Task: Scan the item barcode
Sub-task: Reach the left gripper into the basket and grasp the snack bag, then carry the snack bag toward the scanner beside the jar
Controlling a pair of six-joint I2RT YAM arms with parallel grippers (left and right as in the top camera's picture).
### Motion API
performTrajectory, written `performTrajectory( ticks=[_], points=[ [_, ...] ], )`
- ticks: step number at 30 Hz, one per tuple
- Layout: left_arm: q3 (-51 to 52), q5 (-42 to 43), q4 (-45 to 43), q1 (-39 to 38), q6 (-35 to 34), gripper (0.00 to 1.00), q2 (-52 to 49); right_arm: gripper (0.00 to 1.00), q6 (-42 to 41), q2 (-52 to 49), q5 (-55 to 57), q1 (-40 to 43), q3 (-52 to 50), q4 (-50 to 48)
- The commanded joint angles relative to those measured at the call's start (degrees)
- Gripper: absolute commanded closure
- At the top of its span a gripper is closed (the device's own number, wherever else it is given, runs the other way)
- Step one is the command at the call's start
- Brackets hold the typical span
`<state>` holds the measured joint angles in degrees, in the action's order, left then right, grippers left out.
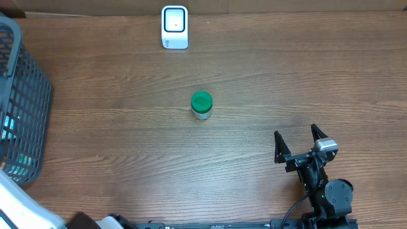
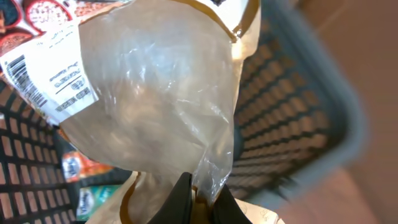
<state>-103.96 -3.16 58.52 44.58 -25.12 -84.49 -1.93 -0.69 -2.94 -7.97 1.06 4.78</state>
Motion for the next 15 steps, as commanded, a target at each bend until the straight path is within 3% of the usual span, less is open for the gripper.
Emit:
performTrajectory(
  ticks=[1, 7, 15],
  points=[
    [-1.2, 7.2, 0.2, -0.8, -0.8, 0.96, 5.8, 0.0, -0.2, 0.5, 0.3, 0.2, -0.6, -0.2],
    [-1.2, 12.3, 4.5, -7.2, 2.5, 0.96, 11.3, 0.0, -0.2, 0.5, 0.3, 0.2, -0.6, -0.2],
    [1.7, 11.6, 15.4, -29.1, 12.3, 0.96, 8.4, 0.0, -0.2, 0.5, 0.3, 0.2, -0.6, -0.2]
  ],
)
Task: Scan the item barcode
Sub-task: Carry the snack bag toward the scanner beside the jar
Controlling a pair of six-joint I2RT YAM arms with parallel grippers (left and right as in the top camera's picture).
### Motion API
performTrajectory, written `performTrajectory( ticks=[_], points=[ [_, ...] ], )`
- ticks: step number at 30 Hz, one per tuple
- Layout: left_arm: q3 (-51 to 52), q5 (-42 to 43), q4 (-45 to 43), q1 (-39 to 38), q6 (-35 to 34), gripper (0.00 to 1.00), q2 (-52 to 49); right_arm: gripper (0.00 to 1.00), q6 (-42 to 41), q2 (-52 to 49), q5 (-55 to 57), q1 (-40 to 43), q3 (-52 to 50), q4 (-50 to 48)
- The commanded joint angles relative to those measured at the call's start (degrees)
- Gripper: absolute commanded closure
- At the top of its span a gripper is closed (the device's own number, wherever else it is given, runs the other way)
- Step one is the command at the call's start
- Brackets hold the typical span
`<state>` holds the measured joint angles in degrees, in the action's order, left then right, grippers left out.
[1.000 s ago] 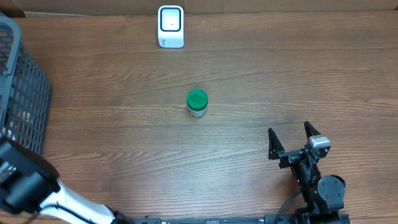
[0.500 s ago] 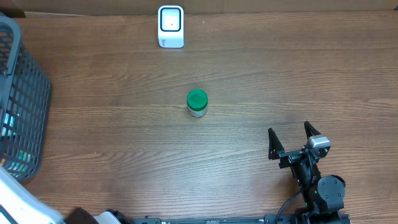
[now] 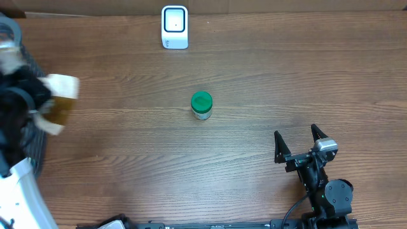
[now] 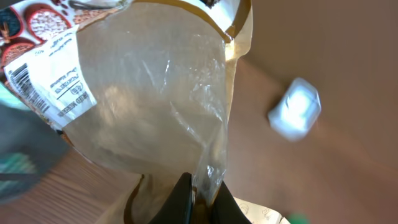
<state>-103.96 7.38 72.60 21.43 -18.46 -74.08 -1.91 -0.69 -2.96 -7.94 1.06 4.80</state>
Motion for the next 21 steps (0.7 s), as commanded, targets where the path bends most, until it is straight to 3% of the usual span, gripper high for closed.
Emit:
performTrajectory(
  ticks=[1, 6, 15, 21],
  points=[
    [2.5, 1.1, 2.0, -8.5, 6.5, 0.96, -3.0, 0.0, -0.3, 0.5, 0.4, 0.2, -0.6, -0.2],
    [10.7, 0.9, 1.1, -21.0, 13.2, 0.96, -8.5, 0.0, -0.3, 0.5, 0.3, 0.2, -0.6, -0.2],
    [28.1, -7.8, -13.7, -32.4, 10.3, 0.96, -17.4, 0.0, -0.3, 0.5, 0.4, 0.2, -0.6, -0.2],
    [32.9, -8.9, -24.6, -35.1, 9.2, 0.96, -23.8, 0.0, -0.3, 0.5, 0.3, 0.2, -0.6, -0.2]
  ],
)
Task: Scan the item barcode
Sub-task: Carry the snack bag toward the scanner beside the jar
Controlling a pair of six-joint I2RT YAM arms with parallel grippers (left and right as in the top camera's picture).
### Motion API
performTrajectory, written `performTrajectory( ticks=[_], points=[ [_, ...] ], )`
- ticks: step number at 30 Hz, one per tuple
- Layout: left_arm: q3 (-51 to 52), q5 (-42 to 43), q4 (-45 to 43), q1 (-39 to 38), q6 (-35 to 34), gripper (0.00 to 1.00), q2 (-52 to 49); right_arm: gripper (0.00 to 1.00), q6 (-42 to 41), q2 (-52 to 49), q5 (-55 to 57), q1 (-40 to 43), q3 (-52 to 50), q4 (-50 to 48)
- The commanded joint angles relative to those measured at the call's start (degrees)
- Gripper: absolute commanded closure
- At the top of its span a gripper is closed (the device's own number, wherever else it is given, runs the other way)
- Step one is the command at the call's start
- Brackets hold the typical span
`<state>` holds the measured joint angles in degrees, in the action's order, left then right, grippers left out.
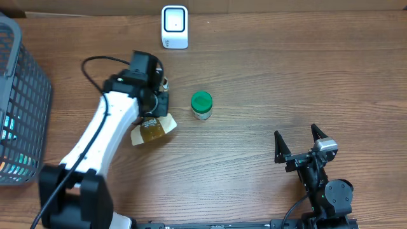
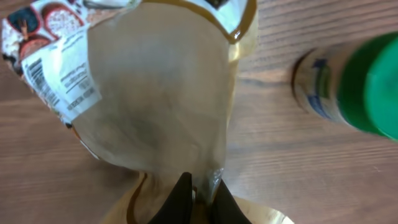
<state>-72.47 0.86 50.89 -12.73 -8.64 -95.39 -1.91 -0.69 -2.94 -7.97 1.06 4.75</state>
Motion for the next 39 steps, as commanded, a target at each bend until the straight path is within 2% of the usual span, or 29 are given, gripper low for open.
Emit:
performTrajectory(
  ticks=[1, 7, 8, 11, 12, 14, 16, 23, 30, 34, 39],
  points=[
    [1.5, -2.3, -3.7, -1.2, -0.6, 0.96, -3.5, 0.0, -0.3, 0.5, 0.3, 0.2, -0.6, -0.2],
    [1.5, -2.3, -5.2, -3.5, -0.9, 0.95, -7.5, 0.0, -0.3, 0.5, 0.3, 0.2, -0.6, -0.2],
    [1.5, -2.3, -5.2, -3.8, -1.0, 0.92, -7.8, 0.0, -0.3, 0.5, 0.3, 0.2, -0.6, -0.2],
    [1.5, -2.3, -5.3, -4.2, -1.9, 0.65, -8.1, 0.0, -0.3, 0.5, 0.3, 0.2, -0.6, -0.2],
    [1.5, -2.3, -5.5, -4.2, -1.9, 0.59, -8.1, 0.0, -0.3, 0.5, 0.3, 0.2, -0.6, -0.2],
    [1.4, -2.3, -5.9, -4.2, -1.9, 0.51, -8.0, 0.0, -0.3, 0.5, 0.3, 0.2, -0.6, -0.2],
    [0.6, -2.4, -5.9, -4.1, -2.3, 0.47, -8.0, 0.0, -0.3, 0.5, 0.3, 0.2, -0.6, -0.2],
    [-7.7, -2.4, -0.1, -3.6, -2.3, 0.44, -6.3, 0.0, -0.3, 0.5, 0.3, 0.2, -0.6, -0.2],
    [-17.6, -2.8, 6.4, -3.6, -5.0, 0.48, -2.6, 0.0, -0.3, 0.5, 0.3, 0.2, -0.6, -0.2],
    [-18.4, -3.4, 8.4, -3.1, -9.7, 0.51, -0.4, 0.0, -0.3, 0.5, 0.3, 0.2, -0.6, -0.2],
    [-18.2, -8.0, 11.1, -2.9, -12.7, 0.51, -0.9, 0.0, -0.3, 0.5, 0.3, 0.2, -0.6, -0.2]
  ],
)
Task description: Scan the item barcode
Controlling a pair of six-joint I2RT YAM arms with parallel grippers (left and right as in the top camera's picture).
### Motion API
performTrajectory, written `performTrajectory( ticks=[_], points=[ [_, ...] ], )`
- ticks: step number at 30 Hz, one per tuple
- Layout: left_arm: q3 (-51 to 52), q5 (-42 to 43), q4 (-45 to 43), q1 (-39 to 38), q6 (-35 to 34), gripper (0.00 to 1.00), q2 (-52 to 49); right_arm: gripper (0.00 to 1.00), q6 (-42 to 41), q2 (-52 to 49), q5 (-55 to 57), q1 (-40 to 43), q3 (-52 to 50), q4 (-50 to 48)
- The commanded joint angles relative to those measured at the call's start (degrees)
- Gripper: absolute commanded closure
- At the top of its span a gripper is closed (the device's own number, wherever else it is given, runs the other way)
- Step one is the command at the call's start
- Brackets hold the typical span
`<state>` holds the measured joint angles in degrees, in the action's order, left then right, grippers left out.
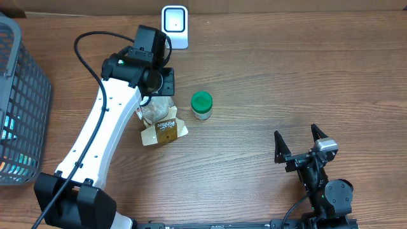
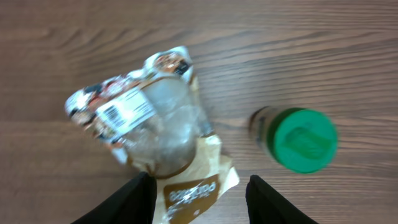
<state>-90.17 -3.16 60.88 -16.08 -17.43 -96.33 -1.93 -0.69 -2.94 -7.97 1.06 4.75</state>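
Observation:
A clear and brown snack bag (image 1: 159, 124) (image 2: 154, 134) lies flat on the table, its white barcode label (image 2: 126, 112) facing up. My left gripper (image 1: 162, 81) (image 2: 199, 202) hangs open above the bag's brown end and holds nothing. The white barcode scanner (image 1: 175, 27) stands at the table's far edge, just behind the left arm. My right gripper (image 1: 297, 143) rests open at the near right, far from the bag.
A jar with a green lid (image 1: 201, 105) (image 2: 298, 140) stands right of the bag. A dark mesh basket (image 1: 22, 102) with more packets sits at the left edge. The left arm's cable (image 1: 89, 48) loops over the table.
The left gripper was shut on the bag low beside the jar. Now it is open and higher, nearer the scanner, and the bag lies loose on the table.
The left gripper first held the bag inside the basket, then at the basket's rim over the table. Later it held it down beside the green-lidded jar. Now the bag rests on the wood and the gripper is open. The right arm stayed still throughout.

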Motion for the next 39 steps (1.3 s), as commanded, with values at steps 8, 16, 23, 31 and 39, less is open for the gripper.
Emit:
performTrajectory(
  ticks=[8, 16, 23, 31, 39],
  points=[
    [4.3, -6.5, 0.3, 0.4, -7.8, 0.51, -0.2, 0.0, -0.2, 0.5, 0.3, 0.2, -0.6, -0.2],
    [12.3, -6.3, -6.3, 0.4, -9.0, 0.52, -1.2, 0.0, -0.2, 0.5, 0.3, 0.2, -0.6, -0.2],
    [16.9, -4.9, -8.4, 0.3, -9.6, 0.59, -1.9, 0.0, -0.2, 0.5, 0.3, 0.2, -0.6, -0.2],
    [21.8, -2.3, -12.3, 0.3, -9.4, 0.85, -2.2, 0.0, -0.2, 0.5, 0.3, 0.2, -0.6, -0.2],
    [26.3, -0.8, -13.4, 0.3, -9.4, 0.96, -3.8, 0.0, -0.2, 0.5, 0.3, 0.2, -0.6, -0.2]
  ],
)
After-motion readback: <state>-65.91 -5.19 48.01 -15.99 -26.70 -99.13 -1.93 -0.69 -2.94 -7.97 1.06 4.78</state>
